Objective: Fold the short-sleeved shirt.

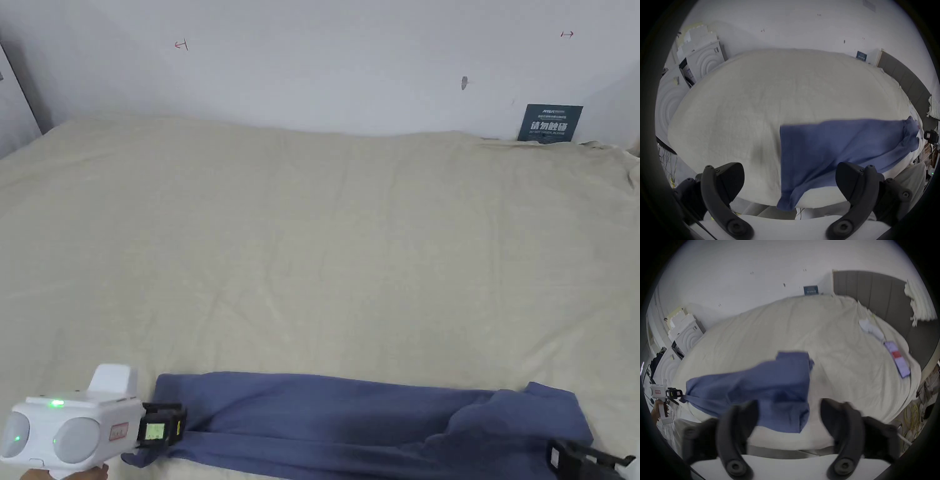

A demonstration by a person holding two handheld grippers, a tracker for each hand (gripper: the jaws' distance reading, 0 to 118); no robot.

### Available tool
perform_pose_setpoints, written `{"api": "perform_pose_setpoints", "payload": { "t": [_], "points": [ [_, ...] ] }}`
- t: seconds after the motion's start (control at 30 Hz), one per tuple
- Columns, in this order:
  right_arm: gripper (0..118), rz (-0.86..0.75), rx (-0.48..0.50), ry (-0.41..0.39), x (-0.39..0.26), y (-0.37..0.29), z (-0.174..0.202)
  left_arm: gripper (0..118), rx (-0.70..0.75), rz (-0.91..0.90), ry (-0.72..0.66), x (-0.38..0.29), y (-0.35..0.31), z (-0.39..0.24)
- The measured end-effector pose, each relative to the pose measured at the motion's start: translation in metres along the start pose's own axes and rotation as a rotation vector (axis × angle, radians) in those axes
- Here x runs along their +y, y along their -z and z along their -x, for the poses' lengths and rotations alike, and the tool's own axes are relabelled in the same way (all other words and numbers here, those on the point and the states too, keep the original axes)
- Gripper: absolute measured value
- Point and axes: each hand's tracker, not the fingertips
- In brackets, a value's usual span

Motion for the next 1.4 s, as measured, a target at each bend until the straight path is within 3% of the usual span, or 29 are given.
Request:
{"api": "perform_pose_setpoints", "payload": {
  "t": [0.23, 0.4, 0.57, 0.67, 0.77, 0.8, 0.87, 1.4],
  "points": [
    [100, -0.267, 0.002, -0.045, 0.061, -0.045, 0.040, 116, -0.020, -0.249, -0.063, 0.049, -0.060, -0.011],
    [99, -0.402, -0.066, -0.119, 0.082, -0.057, 0.069, 115, -0.004, -0.405, -0.084, 0.070, -0.087, -0.025],
    [98, -0.493, -0.114, -0.121, 0.086, -0.060, 0.090, 114, 0.007, -0.560, -0.079, 0.073, -0.099, -0.043],
    [83, -0.534, -0.159, -0.151, 0.082, -0.063, 0.101, 99, 0.039, -0.639, -0.043, 0.068, -0.098, -0.053],
    [40, -0.561, -0.165, -0.152, 0.080, -0.061, 0.104, 66, 0.084, -0.680, -0.013, 0.062, -0.094, -0.063],
    [19, -0.565, -0.167, -0.151, 0.079, -0.061, 0.105, 46, 0.089, -0.693, -0.008, 0.060, -0.094, -0.065],
    [0, -0.590, -0.184, -0.157, 0.078, -0.058, 0.105, 3, 0.089, -0.707, -0.005, 0.056, -0.093, -0.069],
    [0, -0.582, -0.161, -0.178, 0.080, -0.052, 0.108, 0, -0.103, -0.398, -0.072, 0.049, -0.059, -0.024]
  ]
}}
